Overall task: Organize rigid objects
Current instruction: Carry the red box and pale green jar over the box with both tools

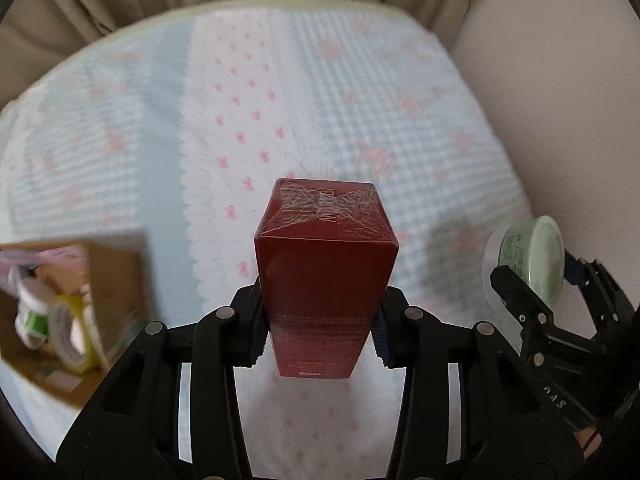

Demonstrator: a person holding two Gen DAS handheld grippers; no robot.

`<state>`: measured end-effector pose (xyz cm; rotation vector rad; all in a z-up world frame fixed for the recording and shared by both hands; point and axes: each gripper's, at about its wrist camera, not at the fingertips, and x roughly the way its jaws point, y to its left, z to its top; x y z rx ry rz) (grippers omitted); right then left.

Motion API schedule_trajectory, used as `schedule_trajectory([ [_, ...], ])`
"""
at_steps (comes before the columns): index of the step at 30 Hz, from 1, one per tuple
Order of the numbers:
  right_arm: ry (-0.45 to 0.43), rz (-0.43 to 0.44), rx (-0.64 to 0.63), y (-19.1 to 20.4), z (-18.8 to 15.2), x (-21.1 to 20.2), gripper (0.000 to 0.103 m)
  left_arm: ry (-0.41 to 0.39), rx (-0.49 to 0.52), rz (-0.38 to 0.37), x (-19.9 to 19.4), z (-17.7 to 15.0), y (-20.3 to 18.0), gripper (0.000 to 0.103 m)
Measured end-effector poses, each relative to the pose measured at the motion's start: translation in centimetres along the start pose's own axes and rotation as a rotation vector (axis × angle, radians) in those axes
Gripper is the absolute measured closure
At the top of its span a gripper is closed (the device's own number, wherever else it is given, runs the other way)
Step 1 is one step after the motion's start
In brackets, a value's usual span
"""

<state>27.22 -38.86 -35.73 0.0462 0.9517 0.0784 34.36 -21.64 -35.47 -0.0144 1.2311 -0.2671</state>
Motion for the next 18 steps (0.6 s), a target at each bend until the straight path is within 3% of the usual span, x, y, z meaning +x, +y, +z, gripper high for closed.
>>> schedule_trajectory([
  [8,-0.051,0.003,-0.002,3.4,3.4,-10.7,0.037,-0.116,-0.054,-0.009,-12.1,-1.7,2.5,0.065],
  [18,-0.098,0.062,-0.070,11.6,6.0,-18.4,0.037,-0.200,-0.149,0.016,-23.1,-6.6,10.4,0.065],
])
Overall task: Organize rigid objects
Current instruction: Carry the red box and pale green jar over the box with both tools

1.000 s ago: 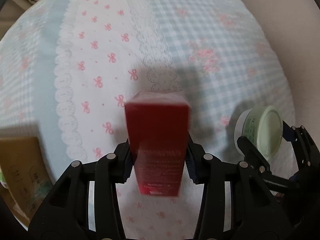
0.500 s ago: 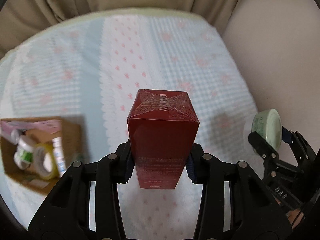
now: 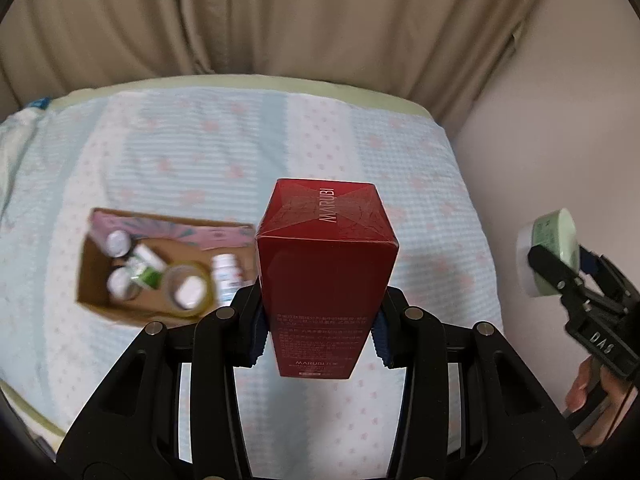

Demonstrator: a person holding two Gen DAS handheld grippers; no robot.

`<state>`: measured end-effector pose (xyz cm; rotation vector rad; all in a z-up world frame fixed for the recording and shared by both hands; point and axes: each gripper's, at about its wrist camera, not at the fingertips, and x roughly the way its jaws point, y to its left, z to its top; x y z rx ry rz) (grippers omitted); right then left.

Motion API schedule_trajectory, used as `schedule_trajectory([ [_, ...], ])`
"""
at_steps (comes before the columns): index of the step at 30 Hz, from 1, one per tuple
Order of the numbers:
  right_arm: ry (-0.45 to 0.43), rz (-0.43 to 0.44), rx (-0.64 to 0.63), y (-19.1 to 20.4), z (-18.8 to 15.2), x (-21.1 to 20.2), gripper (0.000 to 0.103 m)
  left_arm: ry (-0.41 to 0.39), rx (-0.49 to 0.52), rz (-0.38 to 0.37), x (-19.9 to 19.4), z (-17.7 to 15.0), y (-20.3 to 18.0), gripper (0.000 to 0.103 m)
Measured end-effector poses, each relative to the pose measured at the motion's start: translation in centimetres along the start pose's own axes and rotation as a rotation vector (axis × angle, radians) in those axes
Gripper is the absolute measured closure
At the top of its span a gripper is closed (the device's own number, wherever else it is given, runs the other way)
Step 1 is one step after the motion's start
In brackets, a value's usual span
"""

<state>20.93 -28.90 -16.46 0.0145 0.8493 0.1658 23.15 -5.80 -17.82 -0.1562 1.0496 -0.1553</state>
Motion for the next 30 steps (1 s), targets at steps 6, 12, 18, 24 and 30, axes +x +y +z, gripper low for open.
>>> schedule_trajectory([
  [6,-0.006,0.021,-0.010,7.4,0.2,-1.2,0.037,-0.018,-0.017,-0.003,-3.5,-0.8,7.4,0.065],
  [12,0.019,0.042,0.065,15.2,-0.5,-0.2,0.037,0.012,0.011,-0.004,-4.5,-1.3,15.8,0.065],
  [18,0.073,0.058,0.179,21.6,-1.3,3.0,0.037,0.056,0.057,0.022,-3.7,-1.3,23.9,0.065],
  [24,0.145,0.055,0.226,26.1,-2.0,7.3,0.037,0.113,0.076,0.031,-0.6,-1.2,28.9,0.065],
  [30,0.236,0.051,0.245,28.1,-2.6,12.3,0.037,0.172,0.078,0.026,3.6,-0.8,31.2,0.065],
])
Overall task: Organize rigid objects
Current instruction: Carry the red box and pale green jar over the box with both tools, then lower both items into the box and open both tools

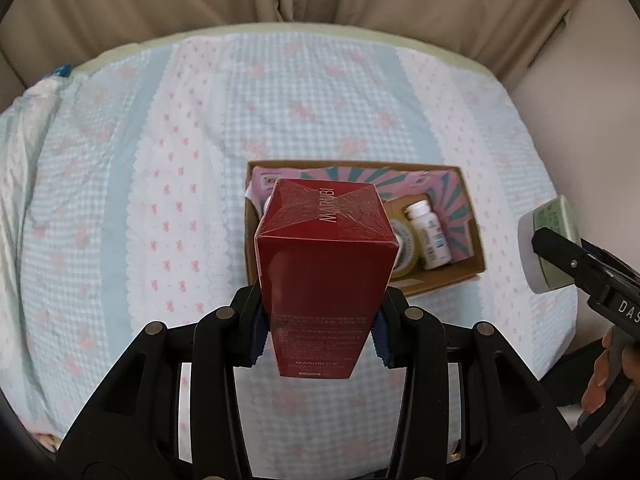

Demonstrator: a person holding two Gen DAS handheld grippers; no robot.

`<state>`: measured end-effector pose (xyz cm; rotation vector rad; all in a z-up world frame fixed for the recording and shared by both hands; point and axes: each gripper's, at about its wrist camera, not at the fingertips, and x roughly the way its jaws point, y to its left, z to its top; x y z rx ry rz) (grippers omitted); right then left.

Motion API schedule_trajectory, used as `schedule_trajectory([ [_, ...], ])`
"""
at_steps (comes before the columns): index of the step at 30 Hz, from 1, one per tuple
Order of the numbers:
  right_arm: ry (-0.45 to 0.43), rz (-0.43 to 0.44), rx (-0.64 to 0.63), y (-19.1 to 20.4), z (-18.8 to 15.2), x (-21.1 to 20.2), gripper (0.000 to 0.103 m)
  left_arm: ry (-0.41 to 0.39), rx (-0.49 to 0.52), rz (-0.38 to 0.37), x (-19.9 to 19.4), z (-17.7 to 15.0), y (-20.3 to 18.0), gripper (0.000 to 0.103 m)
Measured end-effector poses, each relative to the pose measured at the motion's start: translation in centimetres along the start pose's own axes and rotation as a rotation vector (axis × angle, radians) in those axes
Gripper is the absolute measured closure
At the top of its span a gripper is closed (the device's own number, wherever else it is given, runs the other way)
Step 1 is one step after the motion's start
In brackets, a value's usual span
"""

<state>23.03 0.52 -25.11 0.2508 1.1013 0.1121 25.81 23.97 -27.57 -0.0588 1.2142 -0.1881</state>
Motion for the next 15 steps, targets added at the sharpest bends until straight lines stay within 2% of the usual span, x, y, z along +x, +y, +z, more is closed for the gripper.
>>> schedule_trajectory([
  [8,0.142,0.010,0.006,0.0,0.9,8.1,0.037,0.099,-0.013,0.001,6.1,1.3,1.5,0.065],
  [15,0.240,0.024,0.050,-1.0,2.7,14.8,0.037,0.187,0.050,0.027,11.2,1.9,1.5,0.065],
])
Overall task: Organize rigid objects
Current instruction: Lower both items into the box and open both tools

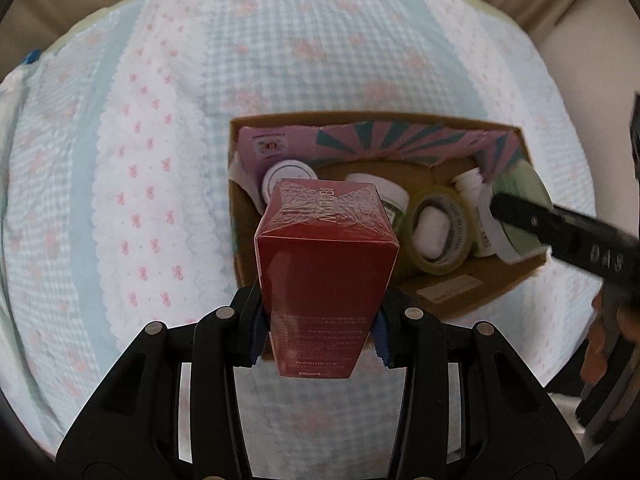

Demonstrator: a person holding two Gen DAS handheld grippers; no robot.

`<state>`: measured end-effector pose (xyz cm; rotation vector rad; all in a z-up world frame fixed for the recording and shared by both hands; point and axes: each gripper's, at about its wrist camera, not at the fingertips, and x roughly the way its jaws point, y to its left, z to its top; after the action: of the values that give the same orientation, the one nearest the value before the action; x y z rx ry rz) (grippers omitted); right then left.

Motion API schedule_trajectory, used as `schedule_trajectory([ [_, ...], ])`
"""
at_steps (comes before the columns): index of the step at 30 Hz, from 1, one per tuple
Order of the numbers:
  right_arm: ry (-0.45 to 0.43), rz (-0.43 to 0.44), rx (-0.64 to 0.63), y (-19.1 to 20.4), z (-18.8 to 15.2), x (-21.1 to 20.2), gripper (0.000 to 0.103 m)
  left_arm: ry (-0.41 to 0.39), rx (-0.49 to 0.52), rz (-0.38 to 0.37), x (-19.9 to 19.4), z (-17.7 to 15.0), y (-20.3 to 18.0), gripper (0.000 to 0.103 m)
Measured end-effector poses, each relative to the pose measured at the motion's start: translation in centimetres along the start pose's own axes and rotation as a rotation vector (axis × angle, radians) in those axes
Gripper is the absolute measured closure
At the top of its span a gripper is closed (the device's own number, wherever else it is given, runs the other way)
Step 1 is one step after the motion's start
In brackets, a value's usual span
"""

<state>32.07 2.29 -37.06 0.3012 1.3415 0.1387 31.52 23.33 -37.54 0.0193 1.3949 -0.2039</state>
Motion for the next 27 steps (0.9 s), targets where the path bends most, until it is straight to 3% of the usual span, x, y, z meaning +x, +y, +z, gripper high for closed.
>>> schedule_trajectory([
  [8,0.098,0.062,0.051,-0.3,3.0,4.5,0.036,0.065,0.030,-0.002,2.8,1.0,-0.4,0.064],
  [9,0.107,0.074,0.041,0.0,3.2,4.9,0.036,0.066,0.023,-0.007,2.8,1.1,-0.4,0.060],
  [10,0.117,0.092,0.033,0.4,3.4,5.2,0.034,0.064,0.018,-0.016,2.7,1.2,-0.3,0.038],
  [12,0.093,0.117,0.042,0.5,3.5,4.9,0.007,0.051,0.013,-0.029,2.1,1.2,-0.3,0.001],
  [14,0.036,0.131,0.065,0.2,3.4,4.0,0.000,0.037,0.024,-0.020,1.8,1.0,-0.5,0.000],
  [22,0.048,0.031,0.084,-1.6,1.2,2.3,0.000,0.039,0.008,-0.010,0.6,-0.8,0.1,0.000],
  [27,0.035,0.033,0.103,-2.0,-0.3,0.1,0.000,0.005,0.006,-0.011,-1.3,-2.2,-0.1,0.000],
])
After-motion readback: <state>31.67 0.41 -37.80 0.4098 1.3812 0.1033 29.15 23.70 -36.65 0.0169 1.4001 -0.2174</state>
